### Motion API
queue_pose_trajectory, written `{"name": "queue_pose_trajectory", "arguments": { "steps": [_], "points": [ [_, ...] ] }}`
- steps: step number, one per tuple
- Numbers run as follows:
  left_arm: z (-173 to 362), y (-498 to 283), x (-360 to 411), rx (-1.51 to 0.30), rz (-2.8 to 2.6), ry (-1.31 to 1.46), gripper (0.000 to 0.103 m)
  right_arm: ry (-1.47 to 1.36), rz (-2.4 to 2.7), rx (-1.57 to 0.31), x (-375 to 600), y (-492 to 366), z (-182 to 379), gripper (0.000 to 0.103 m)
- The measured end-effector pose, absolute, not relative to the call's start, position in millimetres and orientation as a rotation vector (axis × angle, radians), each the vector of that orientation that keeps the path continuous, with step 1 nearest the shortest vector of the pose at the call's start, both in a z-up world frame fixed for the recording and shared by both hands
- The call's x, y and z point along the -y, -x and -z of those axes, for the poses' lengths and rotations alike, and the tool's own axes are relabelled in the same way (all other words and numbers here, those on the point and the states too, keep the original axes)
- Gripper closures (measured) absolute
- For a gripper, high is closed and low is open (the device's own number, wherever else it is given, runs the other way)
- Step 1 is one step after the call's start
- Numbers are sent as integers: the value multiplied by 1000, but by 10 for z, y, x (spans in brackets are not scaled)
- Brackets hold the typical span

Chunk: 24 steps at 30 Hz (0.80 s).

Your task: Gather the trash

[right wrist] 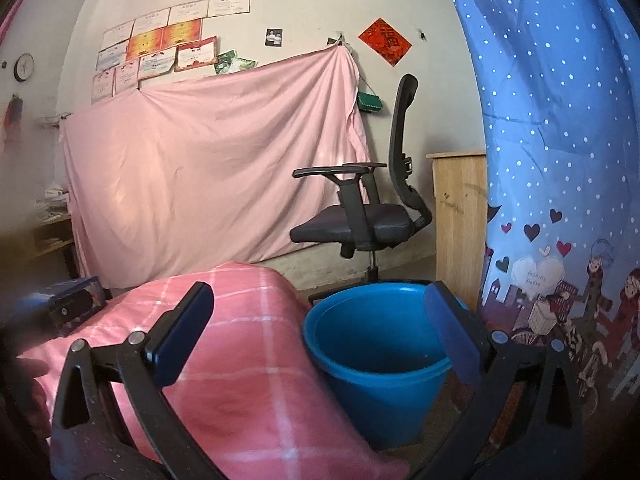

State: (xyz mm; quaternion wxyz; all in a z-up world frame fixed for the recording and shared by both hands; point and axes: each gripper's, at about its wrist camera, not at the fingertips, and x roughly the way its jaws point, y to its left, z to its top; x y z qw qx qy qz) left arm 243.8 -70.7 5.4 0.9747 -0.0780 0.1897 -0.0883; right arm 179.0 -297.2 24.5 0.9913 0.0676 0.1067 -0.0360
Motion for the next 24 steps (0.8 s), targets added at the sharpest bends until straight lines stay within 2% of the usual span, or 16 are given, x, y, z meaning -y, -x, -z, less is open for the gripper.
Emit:
{"name": "queue_pose_trajectory", "arguments": {
  "steps": [24],
  "points": [
    [32, -1575, 242, -348, 152, 90, 2, -107, 49, -203, 2245, -1001, -222, 0]
  ]
}}
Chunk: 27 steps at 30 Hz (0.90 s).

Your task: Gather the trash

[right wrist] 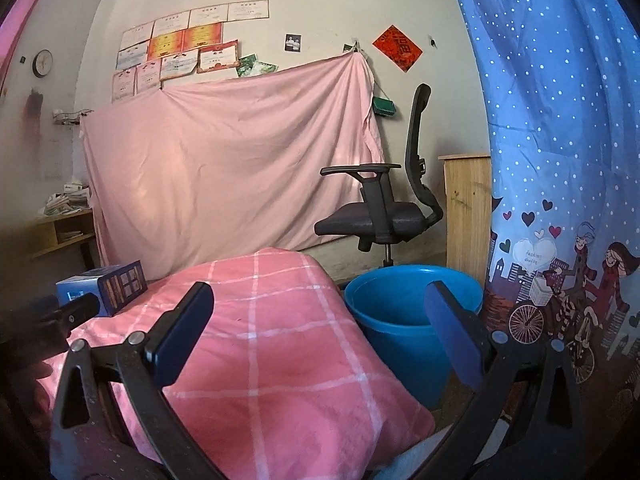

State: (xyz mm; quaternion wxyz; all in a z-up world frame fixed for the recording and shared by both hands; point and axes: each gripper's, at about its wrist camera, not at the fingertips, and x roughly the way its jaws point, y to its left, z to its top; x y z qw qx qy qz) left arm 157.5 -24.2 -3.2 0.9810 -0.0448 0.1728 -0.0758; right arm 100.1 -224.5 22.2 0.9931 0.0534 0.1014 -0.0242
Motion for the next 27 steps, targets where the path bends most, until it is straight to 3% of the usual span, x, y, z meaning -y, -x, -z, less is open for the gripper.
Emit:
{"name": "queue_pose_trajectory", "arguments": {
  "steps": [27],
  "points": [
    [75, -994, -14, -295, 129, 63, 2, -57, 9, -219, 1868, -552, -237, 0]
  ]
}}
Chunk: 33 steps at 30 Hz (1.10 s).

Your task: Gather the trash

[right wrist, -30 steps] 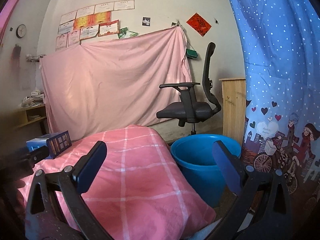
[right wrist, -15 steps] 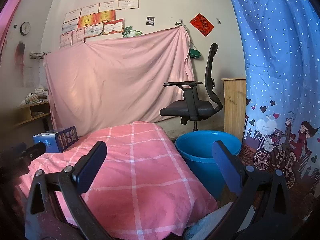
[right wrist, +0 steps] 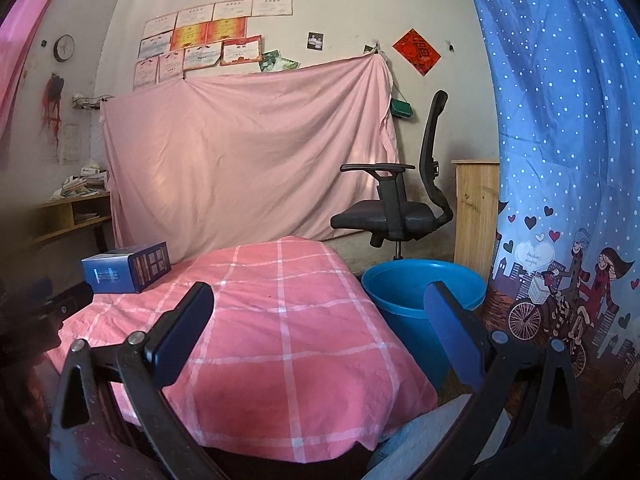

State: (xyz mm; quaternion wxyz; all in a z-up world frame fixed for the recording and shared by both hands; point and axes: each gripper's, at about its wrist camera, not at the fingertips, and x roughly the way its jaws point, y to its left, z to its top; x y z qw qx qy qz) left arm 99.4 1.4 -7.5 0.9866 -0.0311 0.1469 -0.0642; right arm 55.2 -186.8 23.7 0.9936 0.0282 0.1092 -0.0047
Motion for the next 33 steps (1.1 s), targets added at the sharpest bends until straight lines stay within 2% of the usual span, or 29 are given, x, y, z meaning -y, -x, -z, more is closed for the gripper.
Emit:
{"name": "queue_pose_trajectory", "arguments": {
  "steps": [33],
  "points": [
    [314, -971, -208, -315, 30, 64, 2, 60, 44, -328, 1332, -740, 94, 0]
  ]
}}
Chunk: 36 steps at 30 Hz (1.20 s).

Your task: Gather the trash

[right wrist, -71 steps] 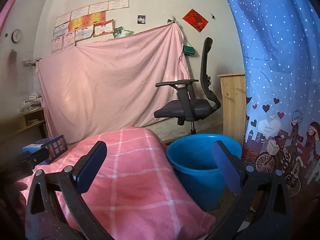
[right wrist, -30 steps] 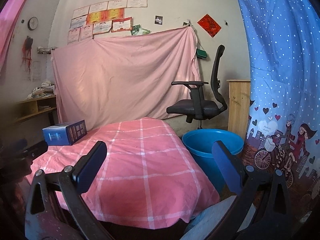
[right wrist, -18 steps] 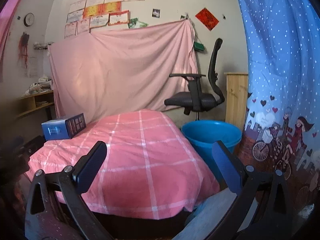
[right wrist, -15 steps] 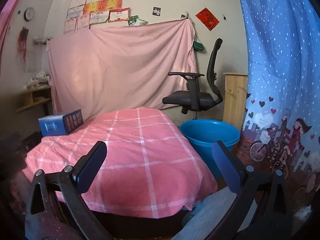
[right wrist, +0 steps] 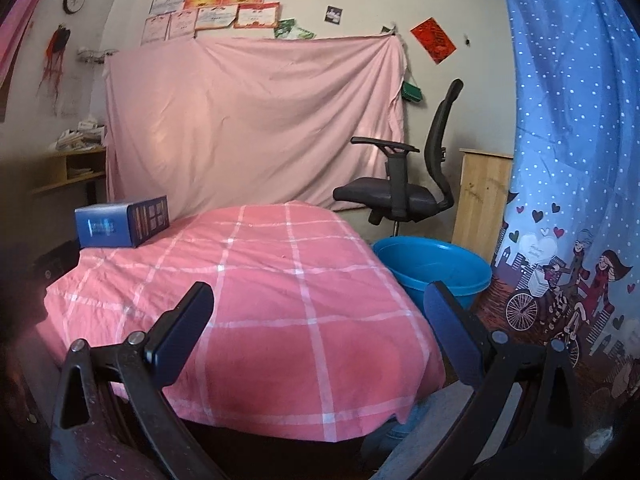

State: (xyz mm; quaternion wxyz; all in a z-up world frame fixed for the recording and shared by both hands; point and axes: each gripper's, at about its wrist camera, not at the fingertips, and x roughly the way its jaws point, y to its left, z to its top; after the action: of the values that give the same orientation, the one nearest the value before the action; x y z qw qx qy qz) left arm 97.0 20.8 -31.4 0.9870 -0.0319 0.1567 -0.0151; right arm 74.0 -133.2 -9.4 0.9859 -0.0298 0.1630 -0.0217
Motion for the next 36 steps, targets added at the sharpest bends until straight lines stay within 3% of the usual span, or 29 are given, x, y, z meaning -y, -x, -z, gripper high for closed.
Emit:
{"name": "queue_pose_trajectory", "arguments": {
  "steps": [36],
  "points": [
    [357, -1000, -272, -342, 37, 76, 2, 24, 62, -311, 1393, -701, 88, 0]
  ]
}}
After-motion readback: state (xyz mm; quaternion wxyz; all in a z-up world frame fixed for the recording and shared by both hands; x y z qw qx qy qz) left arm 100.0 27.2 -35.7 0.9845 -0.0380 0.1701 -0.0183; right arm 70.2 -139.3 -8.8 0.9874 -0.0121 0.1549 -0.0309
